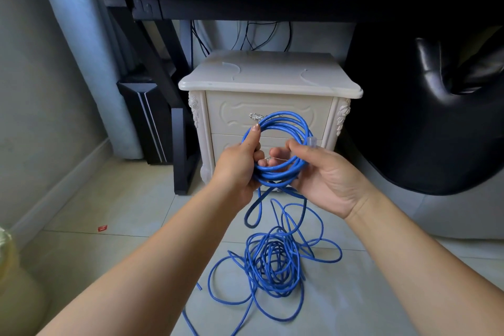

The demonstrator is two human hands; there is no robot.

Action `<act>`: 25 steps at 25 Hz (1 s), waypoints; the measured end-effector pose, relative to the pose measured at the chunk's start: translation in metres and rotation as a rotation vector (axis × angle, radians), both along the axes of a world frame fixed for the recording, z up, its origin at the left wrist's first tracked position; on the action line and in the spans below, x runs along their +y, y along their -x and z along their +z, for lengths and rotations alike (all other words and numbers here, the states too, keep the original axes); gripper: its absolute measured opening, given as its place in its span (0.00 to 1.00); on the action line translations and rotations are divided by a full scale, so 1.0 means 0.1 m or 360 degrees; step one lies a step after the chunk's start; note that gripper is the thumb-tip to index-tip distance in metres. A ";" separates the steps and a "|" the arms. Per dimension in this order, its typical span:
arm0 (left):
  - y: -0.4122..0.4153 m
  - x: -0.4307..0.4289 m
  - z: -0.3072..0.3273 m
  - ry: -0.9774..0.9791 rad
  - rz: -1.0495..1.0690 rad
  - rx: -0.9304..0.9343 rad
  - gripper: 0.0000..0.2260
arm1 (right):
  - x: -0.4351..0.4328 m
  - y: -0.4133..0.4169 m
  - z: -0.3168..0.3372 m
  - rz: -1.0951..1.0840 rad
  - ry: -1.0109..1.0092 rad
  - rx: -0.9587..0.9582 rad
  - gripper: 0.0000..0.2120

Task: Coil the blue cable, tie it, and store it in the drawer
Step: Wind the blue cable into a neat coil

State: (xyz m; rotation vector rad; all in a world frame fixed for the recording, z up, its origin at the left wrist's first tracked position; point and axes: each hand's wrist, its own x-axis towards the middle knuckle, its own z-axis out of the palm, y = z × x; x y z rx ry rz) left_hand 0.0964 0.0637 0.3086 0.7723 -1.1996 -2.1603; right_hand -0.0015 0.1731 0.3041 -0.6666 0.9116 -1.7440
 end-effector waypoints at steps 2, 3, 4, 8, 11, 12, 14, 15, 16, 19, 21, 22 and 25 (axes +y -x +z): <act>-0.02 -0.01 0.00 0.0076 -0.0026 -0.0040 0.19 | -0.02 -0.04 0.04 -0.0094 -0.0092 0.0060 0.10; -0.03 -0.01 0.00 0.0115 -0.0058 -0.0057 0.19 | -0.03 -0.05 0.04 -0.0137 -0.0145 0.0081 0.15; -0.04 0.00 0.00 0.0163 -0.0097 -0.0075 0.18 | -0.05 -0.05 0.03 -0.0204 -0.0196 0.0067 0.18; -0.06 0.06 -0.03 0.0404 -0.0293 -0.0107 0.15 | -0.13 0.04 -0.02 -0.0467 -0.0292 -0.0090 0.17; -0.17 -0.04 -0.04 0.0627 -0.0574 -0.0145 0.18 | -0.11 0.15 0.00 -0.0612 -0.0243 -0.0180 0.15; -0.22 -0.07 -0.06 0.0787 -0.0683 -0.0217 0.20 | -0.09 0.18 0.00 -0.0667 -0.0225 -0.0270 0.14; -0.27 -0.08 -0.13 0.1154 -0.0827 -0.0495 0.25 | -0.07 0.20 0.02 -0.0751 -0.0178 -0.0492 0.11; -0.27 -0.06 -0.19 0.1345 -0.0820 -0.0636 0.26 | -0.06 0.21 0.02 -0.0774 -0.0166 -0.0576 0.09; -0.25 -0.04 -0.24 0.1515 -0.0754 -0.0704 0.26 | -0.06 0.22 0.02 -0.0783 -0.0171 -0.0635 0.08; -0.20 0.01 -0.28 0.1648 -0.0466 -0.0666 0.17 | -0.05 0.22 0.04 -0.0749 -0.0212 -0.0768 0.07; -0.19 -0.02 -0.25 0.1290 -0.0435 -0.0613 0.15 | -0.02 0.22 0.06 -0.0738 -0.0231 -0.0834 0.08; -0.19 -0.03 -0.23 0.1075 -0.0466 -0.0596 0.15 | -0.01 0.22 0.07 -0.0747 -0.0237 -0.0862 0.09; -0.23 -0.11 -0.19 0.0599 -0.0490 -0.0578 0.15 | 0.06 0.26 0.13 -0.0810 -0.0225 -0.0893 0.12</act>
